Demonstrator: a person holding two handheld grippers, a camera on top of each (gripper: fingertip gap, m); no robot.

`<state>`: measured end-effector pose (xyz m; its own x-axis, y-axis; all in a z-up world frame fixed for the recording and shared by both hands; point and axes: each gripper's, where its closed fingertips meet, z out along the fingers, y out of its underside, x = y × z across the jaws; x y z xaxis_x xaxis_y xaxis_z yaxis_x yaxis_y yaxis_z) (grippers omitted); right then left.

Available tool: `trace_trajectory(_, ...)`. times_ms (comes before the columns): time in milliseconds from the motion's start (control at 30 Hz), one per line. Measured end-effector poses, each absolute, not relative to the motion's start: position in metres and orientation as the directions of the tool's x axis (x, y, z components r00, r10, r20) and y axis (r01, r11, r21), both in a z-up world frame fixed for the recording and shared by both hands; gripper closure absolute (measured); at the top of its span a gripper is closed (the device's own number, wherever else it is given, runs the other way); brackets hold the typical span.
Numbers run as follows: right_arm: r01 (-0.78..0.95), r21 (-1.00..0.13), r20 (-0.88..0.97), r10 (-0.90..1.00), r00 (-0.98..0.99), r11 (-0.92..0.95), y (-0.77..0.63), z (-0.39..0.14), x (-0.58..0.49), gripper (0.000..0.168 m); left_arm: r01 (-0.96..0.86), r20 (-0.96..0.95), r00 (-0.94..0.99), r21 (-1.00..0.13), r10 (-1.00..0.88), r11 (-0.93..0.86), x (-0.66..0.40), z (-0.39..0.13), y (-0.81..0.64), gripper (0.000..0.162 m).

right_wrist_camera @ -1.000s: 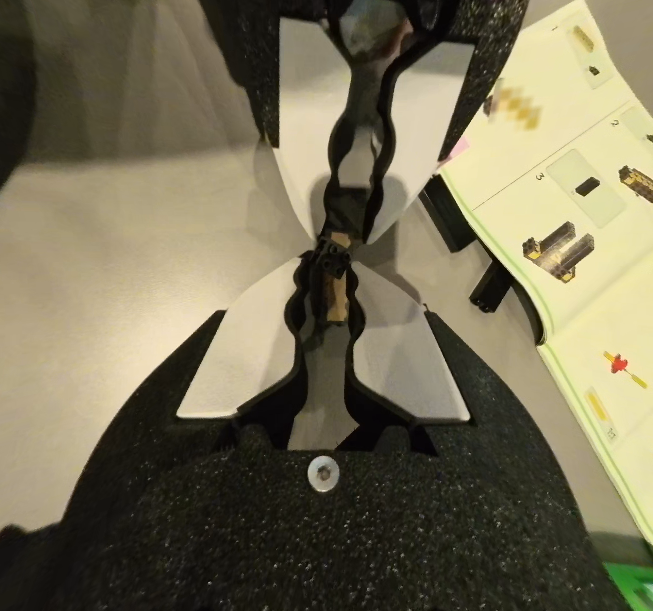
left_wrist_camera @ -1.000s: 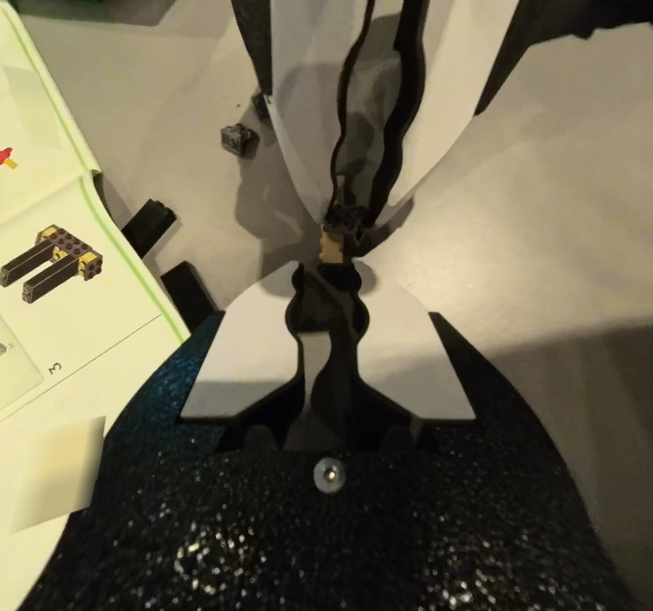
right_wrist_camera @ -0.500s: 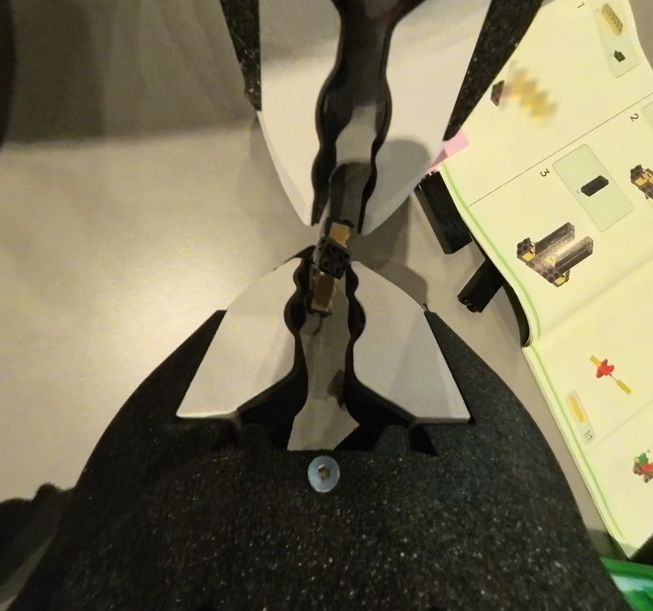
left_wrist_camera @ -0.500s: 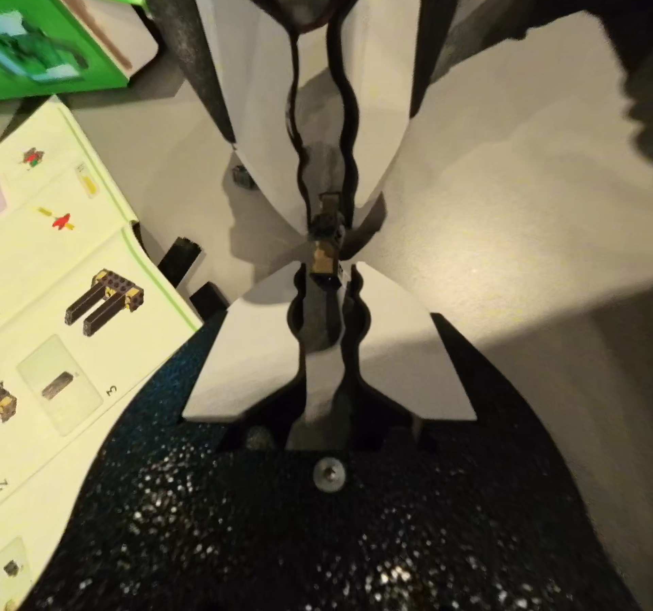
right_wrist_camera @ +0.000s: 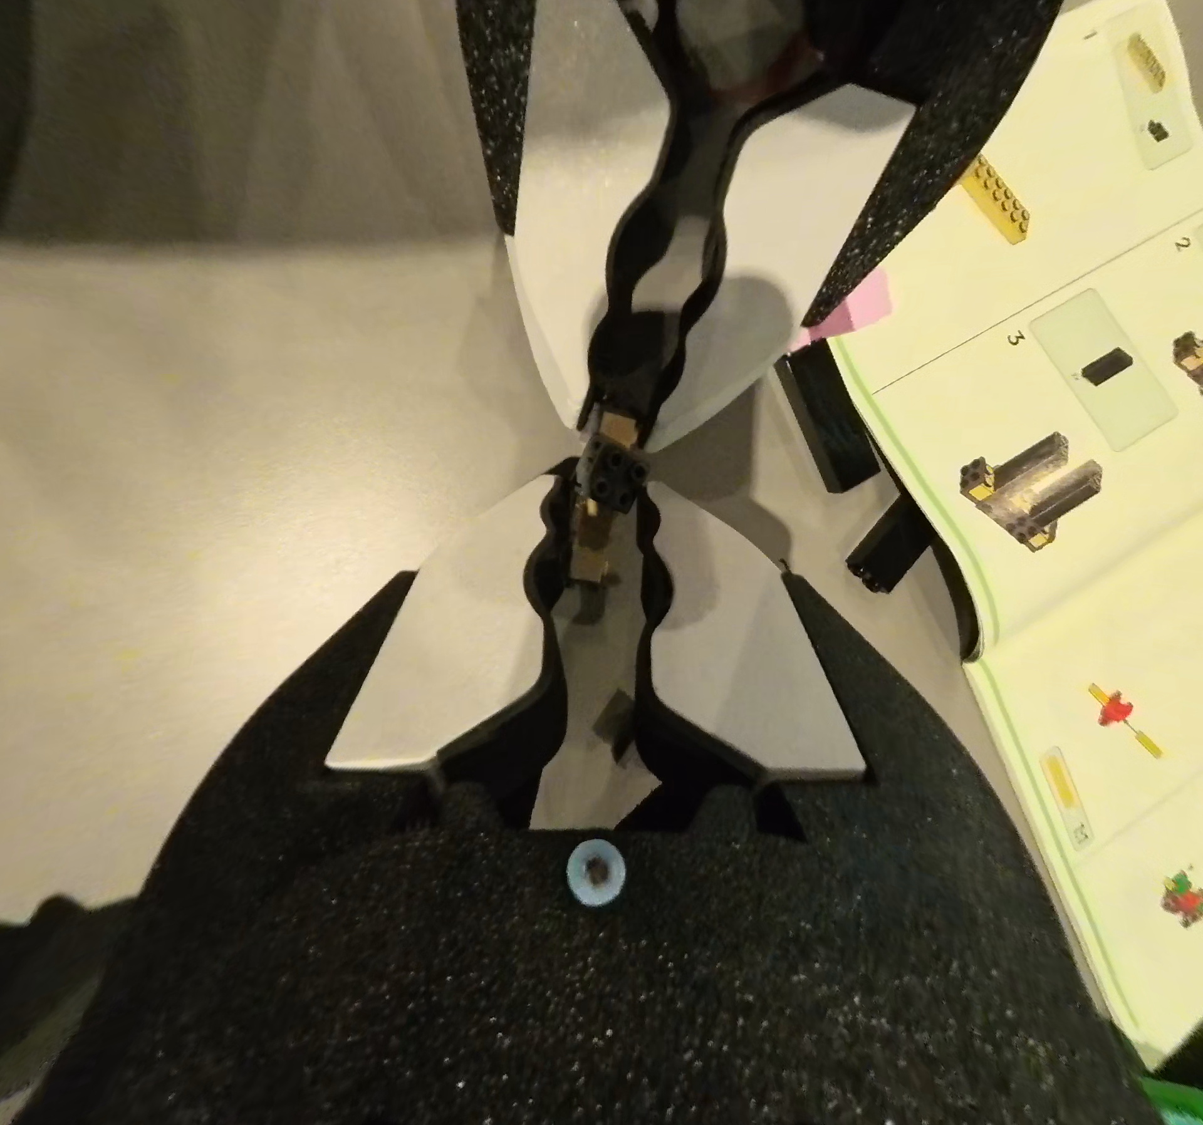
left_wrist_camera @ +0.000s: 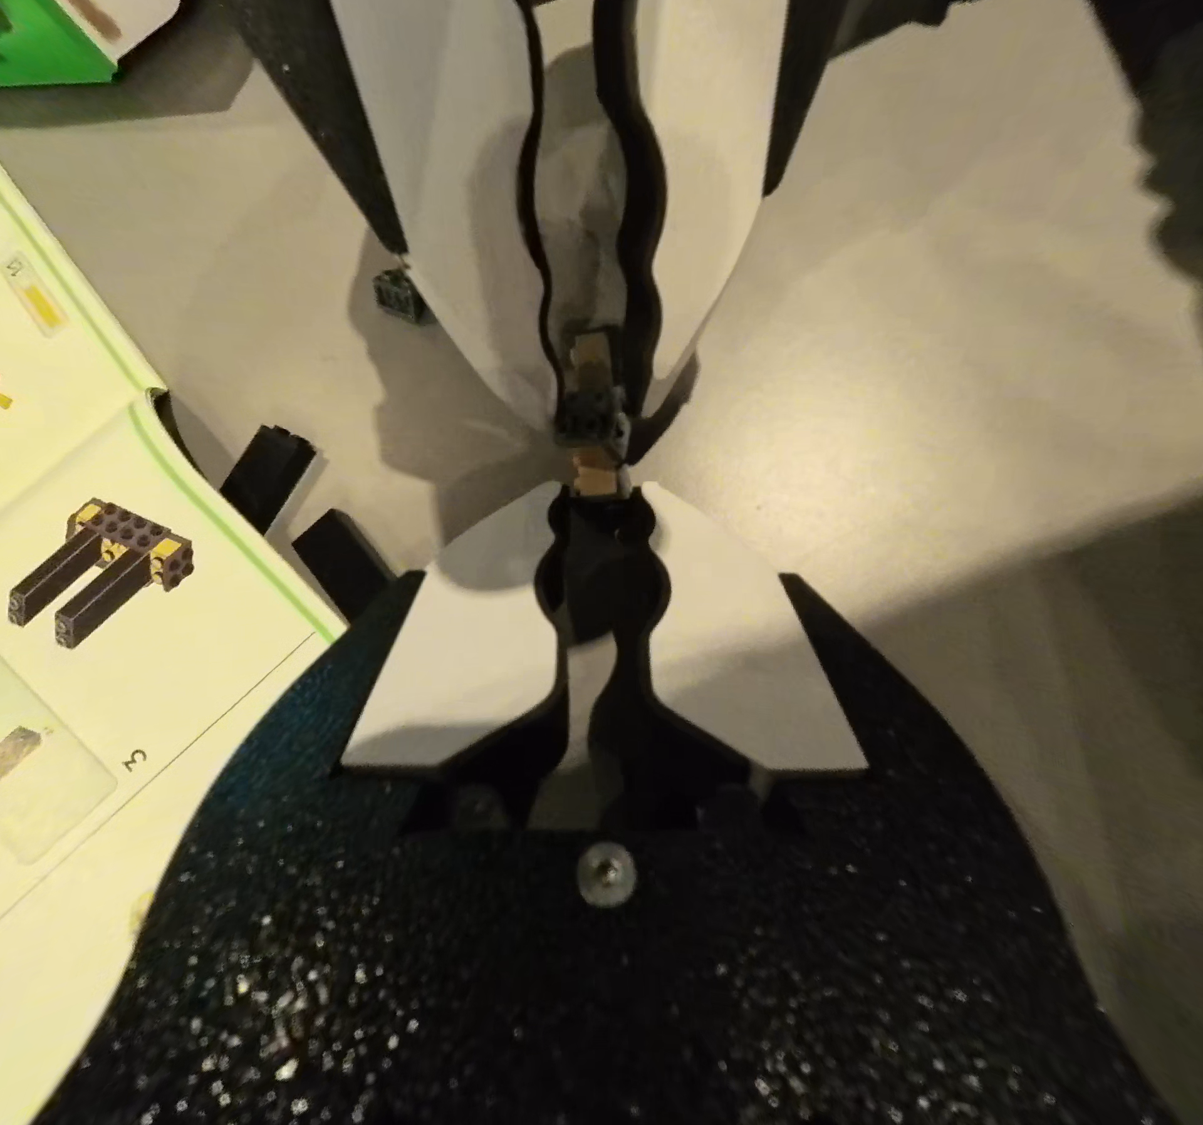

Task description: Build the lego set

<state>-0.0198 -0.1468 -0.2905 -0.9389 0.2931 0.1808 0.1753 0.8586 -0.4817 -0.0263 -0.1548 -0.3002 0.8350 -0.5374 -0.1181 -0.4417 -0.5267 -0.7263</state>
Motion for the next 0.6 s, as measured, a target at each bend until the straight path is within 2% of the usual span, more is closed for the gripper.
trace_trajectory(600, 0.123, -0.410, 0.173, 0.209, -0.962, 0.904, -0.1467, -0.2942, -0.0194, 0.149, -0.409, -0.079, 0.838, -0.746, -0.540, -0.526, -0.0256, -0.3006, -0.1534, 0.145)
